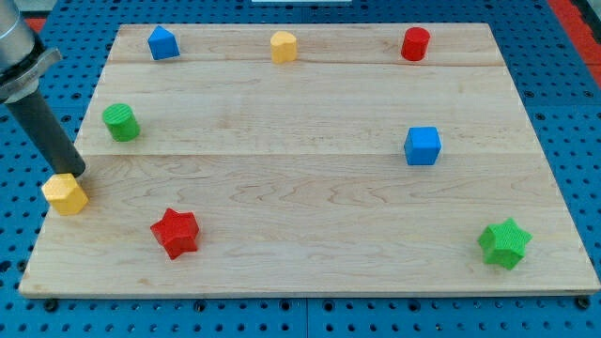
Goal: Slide the green star to the bottom left
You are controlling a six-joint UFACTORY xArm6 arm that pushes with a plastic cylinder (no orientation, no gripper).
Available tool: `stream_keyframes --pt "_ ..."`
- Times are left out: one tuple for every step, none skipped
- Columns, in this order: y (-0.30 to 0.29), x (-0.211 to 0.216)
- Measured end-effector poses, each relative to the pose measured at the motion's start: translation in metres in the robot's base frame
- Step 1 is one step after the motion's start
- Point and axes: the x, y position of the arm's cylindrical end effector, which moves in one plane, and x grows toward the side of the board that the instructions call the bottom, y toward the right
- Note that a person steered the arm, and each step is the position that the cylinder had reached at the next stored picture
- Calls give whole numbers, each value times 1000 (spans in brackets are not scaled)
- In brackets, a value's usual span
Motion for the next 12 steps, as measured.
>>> stream_keyframes --pt "2 0" --pt "17 0" --pt "28 5" --pt "82 6" --pt "214 6" --pt "349 6" --pt "485 6" --pt "547 59" --pt "526 100" --pt "422 86" --pt "298 53" --pt "344 43"
